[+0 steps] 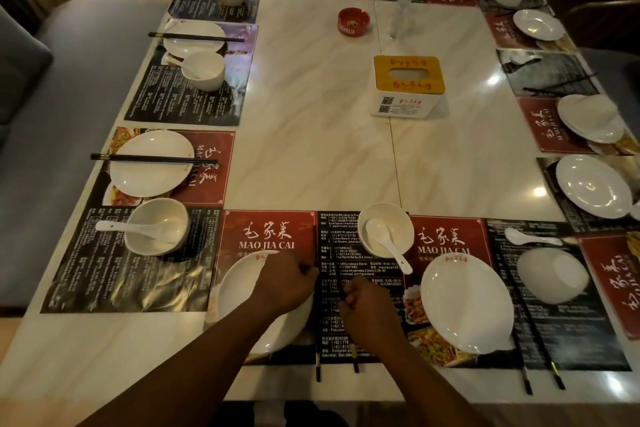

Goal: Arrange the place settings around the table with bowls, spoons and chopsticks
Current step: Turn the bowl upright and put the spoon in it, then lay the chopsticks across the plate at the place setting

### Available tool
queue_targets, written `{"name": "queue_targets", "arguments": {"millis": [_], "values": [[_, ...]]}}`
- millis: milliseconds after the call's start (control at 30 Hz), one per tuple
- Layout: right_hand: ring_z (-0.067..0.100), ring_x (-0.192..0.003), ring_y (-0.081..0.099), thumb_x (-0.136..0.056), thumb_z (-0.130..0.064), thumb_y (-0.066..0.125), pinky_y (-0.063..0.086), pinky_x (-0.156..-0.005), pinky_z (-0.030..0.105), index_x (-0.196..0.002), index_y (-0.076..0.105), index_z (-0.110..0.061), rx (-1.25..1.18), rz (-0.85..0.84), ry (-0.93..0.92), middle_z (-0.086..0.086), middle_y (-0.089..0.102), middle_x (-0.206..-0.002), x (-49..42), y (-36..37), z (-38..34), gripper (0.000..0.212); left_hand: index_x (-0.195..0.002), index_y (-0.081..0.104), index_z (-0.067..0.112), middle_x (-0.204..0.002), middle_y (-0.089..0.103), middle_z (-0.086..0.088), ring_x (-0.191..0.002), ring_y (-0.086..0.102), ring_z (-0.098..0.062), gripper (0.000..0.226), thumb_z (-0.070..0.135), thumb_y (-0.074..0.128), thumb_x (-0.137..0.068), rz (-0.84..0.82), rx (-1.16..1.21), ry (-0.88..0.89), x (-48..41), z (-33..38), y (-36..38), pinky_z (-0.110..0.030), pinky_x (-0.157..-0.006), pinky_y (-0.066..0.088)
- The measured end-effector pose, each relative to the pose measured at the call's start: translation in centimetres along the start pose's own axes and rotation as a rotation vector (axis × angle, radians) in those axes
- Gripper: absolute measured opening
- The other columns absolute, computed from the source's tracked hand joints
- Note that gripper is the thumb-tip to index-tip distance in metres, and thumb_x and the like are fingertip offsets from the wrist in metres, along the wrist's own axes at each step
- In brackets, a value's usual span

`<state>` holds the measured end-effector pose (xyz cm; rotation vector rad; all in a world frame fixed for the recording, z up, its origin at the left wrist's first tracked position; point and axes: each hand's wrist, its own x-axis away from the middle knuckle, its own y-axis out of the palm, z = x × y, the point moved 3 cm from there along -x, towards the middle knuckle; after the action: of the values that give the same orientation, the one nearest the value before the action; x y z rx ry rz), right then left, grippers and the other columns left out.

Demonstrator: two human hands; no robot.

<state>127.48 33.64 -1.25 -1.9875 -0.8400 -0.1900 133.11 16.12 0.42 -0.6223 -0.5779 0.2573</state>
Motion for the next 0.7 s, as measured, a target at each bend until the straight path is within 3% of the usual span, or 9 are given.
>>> {"name": "queue_targets", "arguments": {"millis": [133,300,433,533,600,700], "values": [[0.003,-0.077,0.064,-0.082,-0.021,0.077,0.052,-0.069,0.015,-0.095,0.063,-0.027,-0.246,-0.07,0.029,-0.007,0.066,-0.084,0.7,0.2,-2.2,0.02,-0.081,0.074,0.02,-0.071,0.073,0.002,-0.066,0.071,-0.013,0.022,0.036,0.064,-0.091,0.016,0.198,-0.094,0.0,-0.3,0.0,-0.042,-0.071,0.06],[0.002,-0.073,0.066,-0.088,-0.02,0.072,0.052,-0.061,0.013,-0.094,0.064,-0.026,-0.325,-0.112,-0.001,-0.006,0.068,-0.084,1.4,1.1,-4.1,0.011,-0.087,0.073,0.013,-0.076,0.074,-0.007,-0.068,0.074,-0.02,0.011,0.016,0.065,-0.094,0.035,0.4,-0.202,0.8,-1.0,-1.3,-0.044,-0.07,0.063],[0.005,-0.073,0.063,-0.09,-0.017,0.064,0.056,-0.068,0.026,-0.088,0.059,-0.027,-0.147,-0.068,0.038,-0.007,0.065,-0.08,1.5,2.2,-2.9,0.012,-0.101,0.071,0.006,-0.083,0.073,-0.013,-0.069,0.074,-0.024,0.011,0.01,0.064,-0.095,0.114,0.518,-0.278,1.7,-2.5,-3.1,-0.031,-0.062,0.062],[0.008,-0.081,0.061,-0.084,-0.023,0.072,0.05,-0.071,0.023,-0.088,0.051,-0.029,-0.051,-0.073,0.052,-0.01,0.061,-0.084,1.8,3.2,-2.7,0.022,-0.11,0.069,0.006,-0.09,0.071,-0.01,-0.067,0.074,-0.022,0.018,0.014,0.064,-0.095,0.112,0.505,-0.281,2.3,-4.2,-4.5,-0.024,-0.057,0.058],[0.009,-0.087,0.06,-0.083,-0.027,0.075,0.046,-0.074,0.022,-0.094,0.053,-0.03,0.015,-0.053,0.035,-0.011,0.06,-0.089,1.9,3.8,-3.0,0.024,-0.113,0.067,0.008,-0.092,0.071,-0.008,-0.067,0.074,-0.02,0.02,0.015,0.064,-0.095,0.095,0.472,-0.284,2.8,-5.3,-5.2,-0.026,-0.059,0.059],[0.01,-0.085,0.059,-0.088,-0.024,0.069,0.043,-0.072,0.019,-0.093,0.059,-0.026,0.07,-0.005,0.021,-0.012,0.058,-0.086,1.8,4.0,-3.7,0.011,-0.117,0.065,0.007,-0.093,0.07,-0.004,-0.069,0.074,-0.018,0.022,0.012,0.063,-0.095,0.037,0.396,-0.264,3.2,-6.7,-6.0,-0.033,-0.068,0.062]]}}
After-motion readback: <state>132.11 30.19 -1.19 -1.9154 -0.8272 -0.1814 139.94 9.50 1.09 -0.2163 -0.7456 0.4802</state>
